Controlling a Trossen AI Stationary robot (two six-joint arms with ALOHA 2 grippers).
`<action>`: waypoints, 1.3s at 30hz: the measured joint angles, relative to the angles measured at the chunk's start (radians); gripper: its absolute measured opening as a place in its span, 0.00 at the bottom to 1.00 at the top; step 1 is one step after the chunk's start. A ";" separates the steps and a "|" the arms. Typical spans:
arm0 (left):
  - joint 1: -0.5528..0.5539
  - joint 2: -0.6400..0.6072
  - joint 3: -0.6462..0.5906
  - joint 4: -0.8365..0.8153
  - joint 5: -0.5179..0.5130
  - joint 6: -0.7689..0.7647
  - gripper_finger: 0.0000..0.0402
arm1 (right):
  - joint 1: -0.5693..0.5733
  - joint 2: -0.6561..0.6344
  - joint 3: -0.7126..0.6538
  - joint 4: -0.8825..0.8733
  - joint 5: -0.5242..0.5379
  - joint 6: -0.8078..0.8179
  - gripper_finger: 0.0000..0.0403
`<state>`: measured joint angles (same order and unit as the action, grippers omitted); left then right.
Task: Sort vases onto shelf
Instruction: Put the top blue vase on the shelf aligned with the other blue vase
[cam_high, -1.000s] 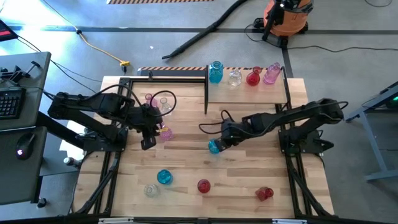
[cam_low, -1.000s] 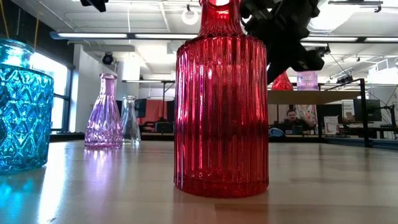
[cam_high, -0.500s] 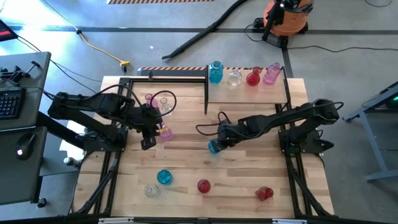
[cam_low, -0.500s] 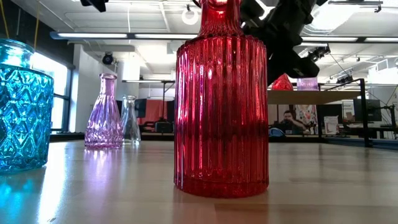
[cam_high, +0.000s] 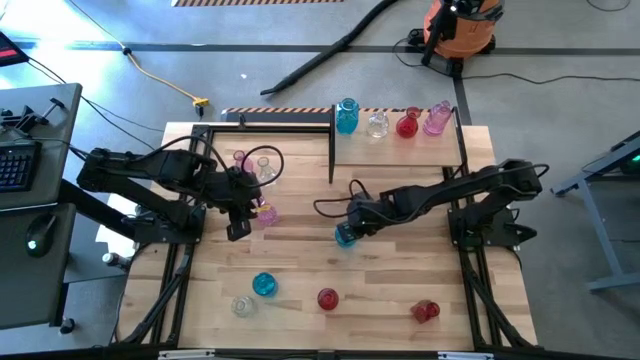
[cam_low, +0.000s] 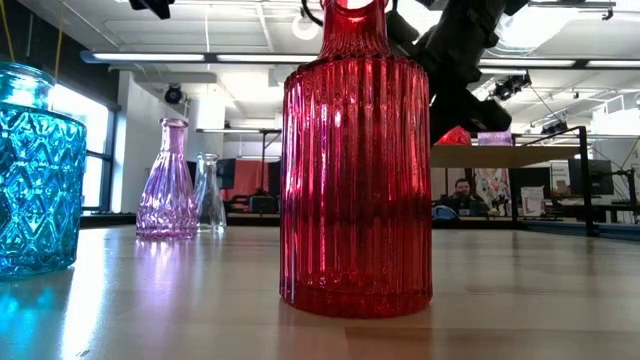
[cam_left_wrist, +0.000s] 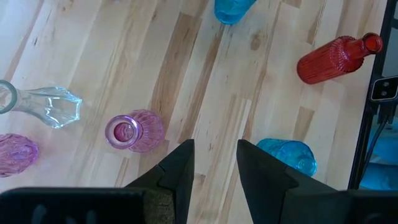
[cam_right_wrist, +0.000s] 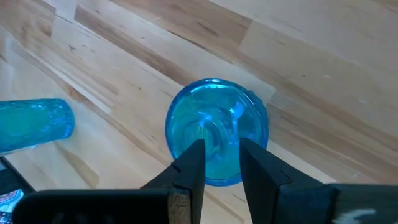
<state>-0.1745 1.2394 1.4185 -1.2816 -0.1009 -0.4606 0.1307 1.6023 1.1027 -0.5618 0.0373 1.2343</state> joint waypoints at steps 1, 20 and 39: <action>0.000 0.000 0.000 0.000 0.000 0.000 0.28 | 0.000 0.006 0.000 0.006 -0.005 0.000 0.19; 0.000 0.000 0.000 0.000 0.000 0.010 0.28 | 0.000 0.013 0.002 0.002 0.003 0.026 0.03; 0.000 0.000 0.000 -0.001 -0.013 0.019 0.28 | -0.004 -0.006 0.019 -0.010 -0.040 0.006 0.00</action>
<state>-0.1745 1.2396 1.4185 -1.2821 -0.1140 -0.4412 0.1264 1.5963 1.1220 -0.5716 -0.0032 1.2401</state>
